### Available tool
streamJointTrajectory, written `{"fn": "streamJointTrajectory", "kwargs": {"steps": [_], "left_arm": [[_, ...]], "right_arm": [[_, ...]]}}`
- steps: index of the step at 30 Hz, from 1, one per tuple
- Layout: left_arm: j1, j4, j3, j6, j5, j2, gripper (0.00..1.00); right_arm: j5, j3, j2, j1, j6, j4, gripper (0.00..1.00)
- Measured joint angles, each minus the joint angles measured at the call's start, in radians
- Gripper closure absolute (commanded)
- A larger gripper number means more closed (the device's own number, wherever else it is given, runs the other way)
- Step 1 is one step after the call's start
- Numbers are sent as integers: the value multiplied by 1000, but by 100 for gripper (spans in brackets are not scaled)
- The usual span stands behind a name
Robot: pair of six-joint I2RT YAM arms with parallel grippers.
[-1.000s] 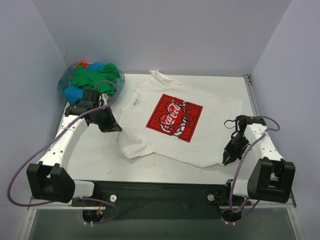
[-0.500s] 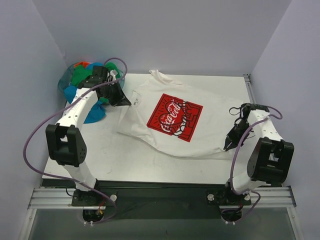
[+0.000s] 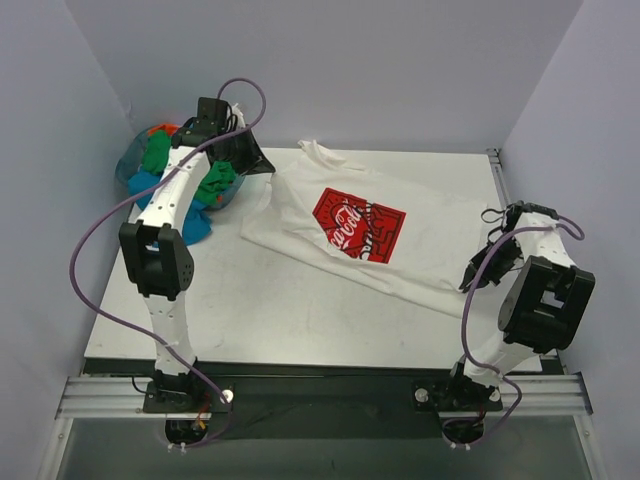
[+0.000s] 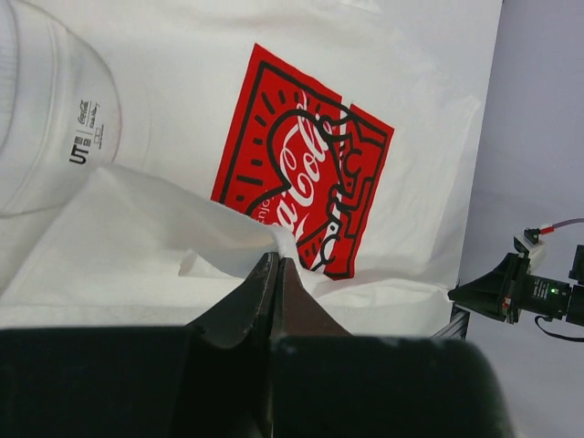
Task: Fold and stack the t-shirts
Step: Fold the flattened tshirt in 1/3 of the way
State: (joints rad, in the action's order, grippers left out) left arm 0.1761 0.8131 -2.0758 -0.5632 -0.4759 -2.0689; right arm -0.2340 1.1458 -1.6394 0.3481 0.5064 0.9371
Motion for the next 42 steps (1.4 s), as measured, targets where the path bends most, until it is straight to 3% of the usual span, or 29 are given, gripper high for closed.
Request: {"fn": "streamJointTrajectory", "kwargs": {"steps": [12, 29, 30, 31, 32, 34, 35, 38, 42], "left_arm": [[6, 41, -196, -1, -4, -140, 100], [6, 39, -252, -10, -3, -203, 100], [6, 32, -261, -11, -2, -216, 83], [6, 22, -268, -10, -2, -230, 72], [6, 7, -270, -13, -2, -239, 61], [6, -31, -270, -19, -3, -259, 46], [7, -49, -270, -21, -4, -267, 44], [11, -93, -270, -27, -4, -281, 37], [22, -157, -239, -24, -8, -277, 37]], "right_arm": [[-6, 101, -114, 59, -21, -17, 100], [-11, 233, -278, 59, -37, -43, 100], [-12, 245, -291, 59, -37, -45, 95], [-15, 257, -303, 59, -37, -47, 75], [-18, 269, -312, 59, -34, -51, 63], [-26, 295, -327, 59, -39, -58, 50], [-29, 307, -331, 59, -41, -60, 42], [-35, 330, -328, 57, -56, -70, 34], [-32, 322, -283, 39, -65, -89, 34]]}}
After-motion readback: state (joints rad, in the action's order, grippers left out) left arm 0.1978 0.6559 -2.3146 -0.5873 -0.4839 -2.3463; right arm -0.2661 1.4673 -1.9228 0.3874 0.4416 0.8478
